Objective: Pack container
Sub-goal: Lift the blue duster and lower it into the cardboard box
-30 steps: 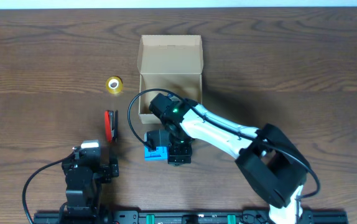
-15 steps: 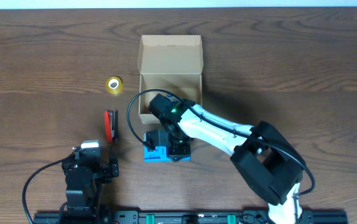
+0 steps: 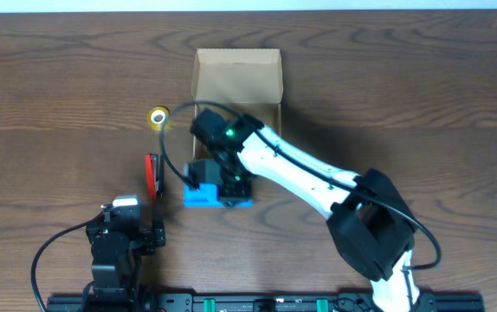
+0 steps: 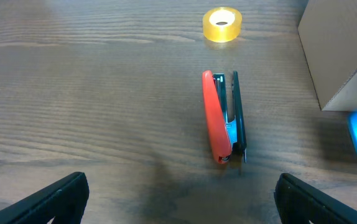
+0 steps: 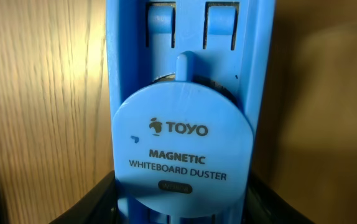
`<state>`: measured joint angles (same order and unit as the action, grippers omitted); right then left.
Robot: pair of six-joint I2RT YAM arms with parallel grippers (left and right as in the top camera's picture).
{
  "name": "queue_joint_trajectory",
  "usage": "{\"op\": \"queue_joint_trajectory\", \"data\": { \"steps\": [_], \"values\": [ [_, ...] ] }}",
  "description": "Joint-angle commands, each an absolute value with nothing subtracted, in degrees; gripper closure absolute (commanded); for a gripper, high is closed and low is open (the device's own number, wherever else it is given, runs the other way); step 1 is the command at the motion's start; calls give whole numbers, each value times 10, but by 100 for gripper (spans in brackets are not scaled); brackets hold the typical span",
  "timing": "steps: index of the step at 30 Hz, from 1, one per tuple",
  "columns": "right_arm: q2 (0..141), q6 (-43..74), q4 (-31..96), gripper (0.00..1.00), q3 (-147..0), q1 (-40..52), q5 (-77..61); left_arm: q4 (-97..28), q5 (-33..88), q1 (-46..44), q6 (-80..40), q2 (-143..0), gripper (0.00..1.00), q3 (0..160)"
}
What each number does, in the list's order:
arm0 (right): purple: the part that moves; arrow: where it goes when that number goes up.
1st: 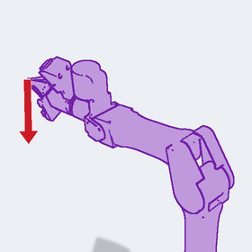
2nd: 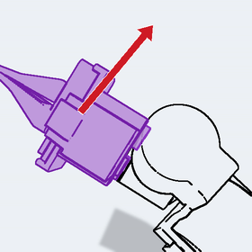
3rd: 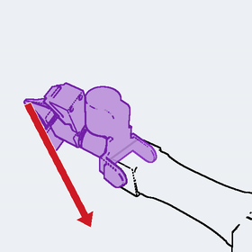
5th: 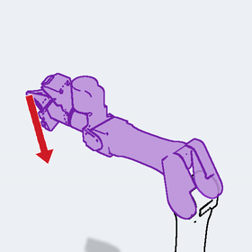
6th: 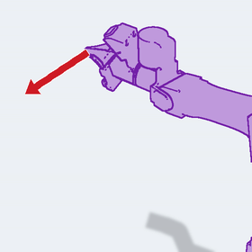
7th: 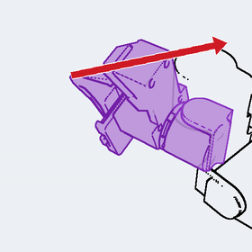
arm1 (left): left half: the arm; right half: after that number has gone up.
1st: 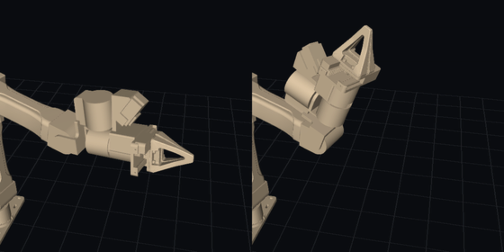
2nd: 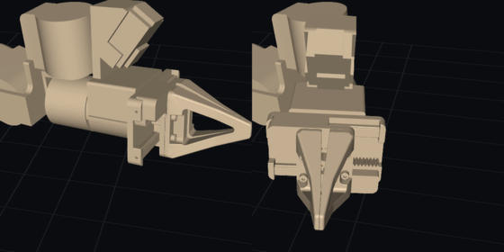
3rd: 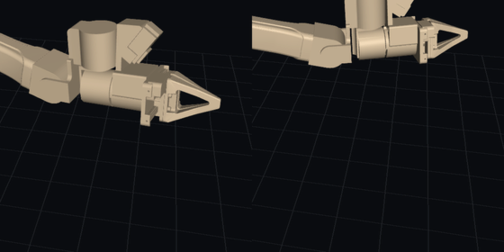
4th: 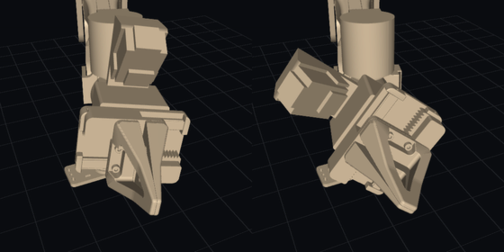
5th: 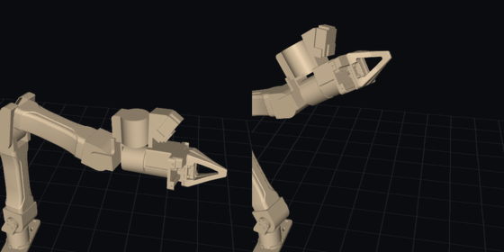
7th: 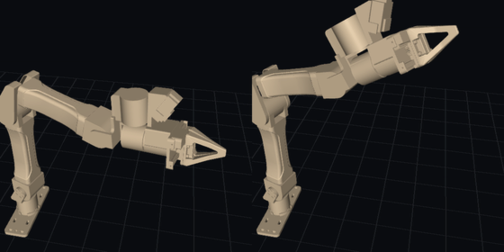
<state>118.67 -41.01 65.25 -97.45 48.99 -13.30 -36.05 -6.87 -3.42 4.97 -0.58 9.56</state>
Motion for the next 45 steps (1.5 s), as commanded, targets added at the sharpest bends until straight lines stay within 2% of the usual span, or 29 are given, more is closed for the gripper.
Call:
{"op": "queue_joint_trajectory", "data": {
  "steps": [1,9,15,20,27,39,41,42,44,45],
  "values": [
    [1184,-405,679,76,-1045,495,-131,-361,-79,-31,58,-2,5,90],
    [1184,-386,710,79,-1162,487,-38,-361,-79,-31,58,-2,5,90],
    [1184,-375,705,76,-1177,451,27,-361,-79,-31,58,-2,5,90],
    [1184,-352,705,75,-1176,400,21,-361,-79,-31,58,-2,5,90],
    [1184,-359,692,71,-1153,338,-85,-361,-79,-31,58,-2,5,90],
    [1185,-365,587,73,-999,343,-112,-361,-79,-31,58,-2,5,90],
    [1185,-365,575,69,-987,343,-112,-361,-79,-31,58,-2,4,90],
    [1185,-365,573,64,-985,343,-112,-361,-79,-31,58,-2,4,90],
    [1185,-365,570,44,-985,343,-112,-361,-79,-31,58,-2,5,90],
    [1185,-365,568,42,-985,343,-112,-361,-79,-31,58,-2,4,90]
  ]
}}
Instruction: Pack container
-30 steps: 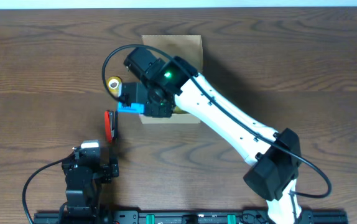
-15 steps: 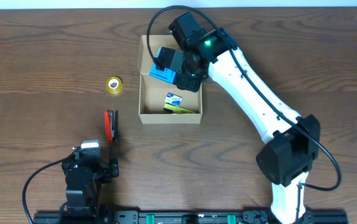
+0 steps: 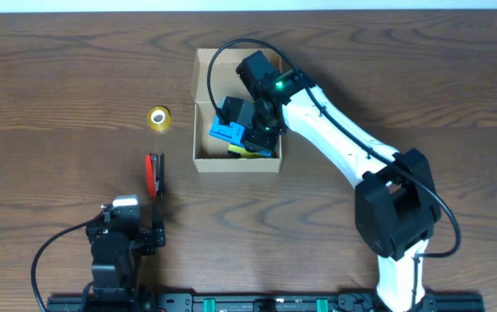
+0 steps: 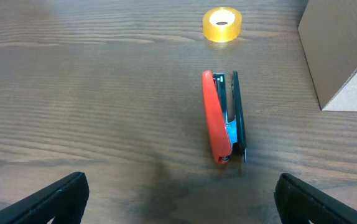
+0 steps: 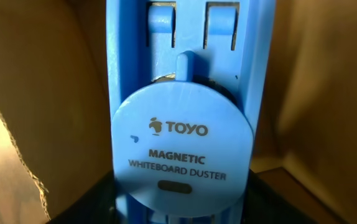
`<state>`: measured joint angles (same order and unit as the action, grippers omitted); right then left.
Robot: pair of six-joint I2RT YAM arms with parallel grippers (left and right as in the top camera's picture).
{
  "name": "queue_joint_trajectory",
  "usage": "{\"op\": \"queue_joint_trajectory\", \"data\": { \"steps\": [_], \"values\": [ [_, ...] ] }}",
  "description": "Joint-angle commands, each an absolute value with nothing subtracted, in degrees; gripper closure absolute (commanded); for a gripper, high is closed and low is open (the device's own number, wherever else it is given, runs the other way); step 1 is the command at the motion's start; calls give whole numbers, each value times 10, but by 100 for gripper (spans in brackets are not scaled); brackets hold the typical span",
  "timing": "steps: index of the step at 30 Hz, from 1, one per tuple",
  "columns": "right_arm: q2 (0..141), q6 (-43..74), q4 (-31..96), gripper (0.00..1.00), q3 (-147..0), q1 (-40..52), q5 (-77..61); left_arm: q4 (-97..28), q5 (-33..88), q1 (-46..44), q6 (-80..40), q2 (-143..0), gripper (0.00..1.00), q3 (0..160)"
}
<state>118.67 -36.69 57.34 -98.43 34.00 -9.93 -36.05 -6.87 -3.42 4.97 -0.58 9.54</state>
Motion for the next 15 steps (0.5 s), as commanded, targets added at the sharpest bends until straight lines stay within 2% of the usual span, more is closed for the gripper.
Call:
{"op": "queue_joint_trajectory", "data": {
  "steps": [1,4,6,12,15],
  "values": [
    [1185,-365,564,39,-985,343,-112,-361,-79,-31,58,-2,5,90],
    [1185,-364,550,33,-985,344,-112,-361,-79,-31,58,-2,4,90],
    [1185,-364,541,24,-987,344,-112,-361,-79,-31,58,-2,5,90],
    [1179,-340,547,10,-1018,344,-112,-361,-79,-31,58,-2,5,90],
    [1153,-330,550,8,-1029,344,-126,-361,-79,-31,58,-2,5,90]
  ]
}}
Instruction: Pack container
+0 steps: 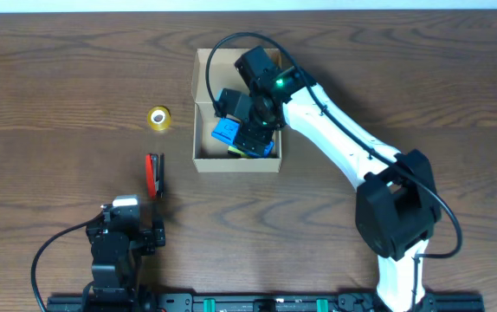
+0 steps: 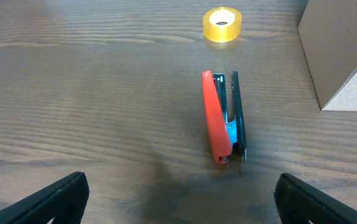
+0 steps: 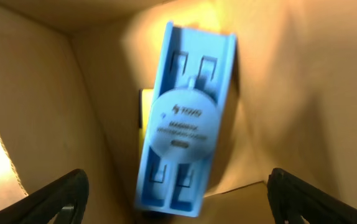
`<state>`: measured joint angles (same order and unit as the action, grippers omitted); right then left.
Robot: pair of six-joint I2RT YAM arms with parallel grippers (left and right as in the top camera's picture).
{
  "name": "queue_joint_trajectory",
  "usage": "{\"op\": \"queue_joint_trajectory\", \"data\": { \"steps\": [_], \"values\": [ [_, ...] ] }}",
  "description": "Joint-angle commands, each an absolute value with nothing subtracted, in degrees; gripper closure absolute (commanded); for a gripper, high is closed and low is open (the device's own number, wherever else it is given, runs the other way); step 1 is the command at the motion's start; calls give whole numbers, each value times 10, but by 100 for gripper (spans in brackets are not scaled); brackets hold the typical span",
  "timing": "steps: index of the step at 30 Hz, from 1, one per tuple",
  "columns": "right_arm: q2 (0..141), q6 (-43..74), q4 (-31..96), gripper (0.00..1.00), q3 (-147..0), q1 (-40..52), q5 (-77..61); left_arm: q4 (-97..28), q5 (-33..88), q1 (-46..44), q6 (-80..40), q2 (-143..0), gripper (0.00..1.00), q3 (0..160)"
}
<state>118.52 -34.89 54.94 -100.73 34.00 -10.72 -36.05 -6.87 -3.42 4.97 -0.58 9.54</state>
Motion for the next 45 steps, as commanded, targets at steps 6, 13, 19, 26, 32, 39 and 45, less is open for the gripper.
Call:
{"op": "queue_joint_trajectory", "data": {
  "steps": [6,13,19,26,32,39,45],
  "values": [
    [1047,-312,588,1,-1023,328,-175,-361,-79,-31,58,-2,5,90],
    [850,-264,542,1,-853,275,-189,-361,-79,-31,58,-2,5,90],
    [631,-183,442,1,-635,255,-163,-361,-79,-31,58,-2,5,90],
    [371,-77,414,1,-447,255,-119,-361,-79,-31,58,-2,4,90],
    [186,1,440,1,-347,255,-81,-361,-79,-31,58,-2,5,90],
    [88,29,487,1,-317,255,-46,-361,-79,-31,58,-2,4,90],
    [89,29,505,1,-317,255,-45,-361,-79,-31,58,-2,5,90]
  ]
}}
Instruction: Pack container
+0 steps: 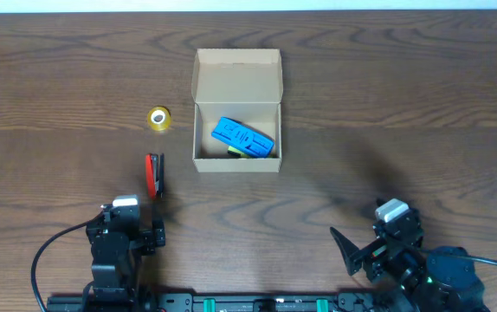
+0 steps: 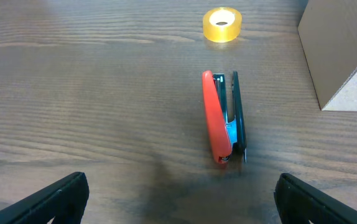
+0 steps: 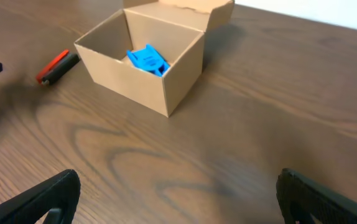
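Note:
An open cardboard box (image 1: 236,80) stands at the table's middle back, also seen as the box (image 3: 172,71) in the right wrist view. A blue whiteboard duster (image 1: 242,138) lies slanted inside it on something yellow, and shows as the duster (image 3: 147,60). A red stapler (image 1: 153,175) lies left of the box; in the left wrist view the stapler (image 2: 223,116) lies ahead of my open, empty left gripper (image 2: 178,199). A yellow tape roll (image 1: 158,117) sits further back, seen too as the roll (image 2: 222,24). My right gripper (image 3: 178,196) is open and empty near the front right.
The left arm (image 1: 119,243) rests at the front left edge and the right arm (image 1: 400,251) at the front right. The box's lid flap (image 1: 238,59) stands open at the back. Bare wooden table (image 1: 387,113) stretches right of the box.
My right arm has left the box and now sits at the table's front right, gripper open. The blue duster stays in the box. Left arm, stapler and tape are unmoved.
First my right gripper held the blue duster on the table in front of the box. Then it held it inside the box. Then the gripper was open with the duster lying in the box. Now the arm is back at the front edge.

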`<state>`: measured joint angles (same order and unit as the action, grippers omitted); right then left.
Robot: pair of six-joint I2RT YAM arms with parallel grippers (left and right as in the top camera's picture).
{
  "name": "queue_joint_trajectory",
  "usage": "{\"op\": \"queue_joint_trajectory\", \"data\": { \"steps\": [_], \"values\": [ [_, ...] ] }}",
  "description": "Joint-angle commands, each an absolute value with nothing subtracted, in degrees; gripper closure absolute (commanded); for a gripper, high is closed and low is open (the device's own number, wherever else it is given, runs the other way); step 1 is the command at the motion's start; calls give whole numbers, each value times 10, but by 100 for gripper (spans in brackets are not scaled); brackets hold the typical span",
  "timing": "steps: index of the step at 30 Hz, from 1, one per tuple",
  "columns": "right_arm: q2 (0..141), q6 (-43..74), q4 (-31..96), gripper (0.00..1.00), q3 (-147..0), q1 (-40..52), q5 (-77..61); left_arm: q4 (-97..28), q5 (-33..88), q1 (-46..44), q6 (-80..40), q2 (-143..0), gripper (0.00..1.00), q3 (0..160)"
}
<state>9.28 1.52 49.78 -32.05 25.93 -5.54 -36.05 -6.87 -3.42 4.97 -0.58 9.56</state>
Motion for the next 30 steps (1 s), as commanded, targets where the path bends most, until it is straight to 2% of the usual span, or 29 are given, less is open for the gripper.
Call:
{"op": "queue_joint_trajectory", "data": {
  "steps": [1,12,16,23,30],
  "values": [
    [89,29,510,1,-317,255,-45,-361,-79,-31,58,-2,5,90],
    [89,29,594,1,-317,255,-45,-363,-80,-31,59,-4,5,91],
    [89,29,608,1,-317,255,-45,-399,-83,-31,58,-35,5,122],
    [89,29,608,1,-317,255,-45,-409,-69,-31,49,-215,5,269],
    [90,29,608,1,-317,255,-45,-418,25,-31,47,-438,5,426]
  ]
}}
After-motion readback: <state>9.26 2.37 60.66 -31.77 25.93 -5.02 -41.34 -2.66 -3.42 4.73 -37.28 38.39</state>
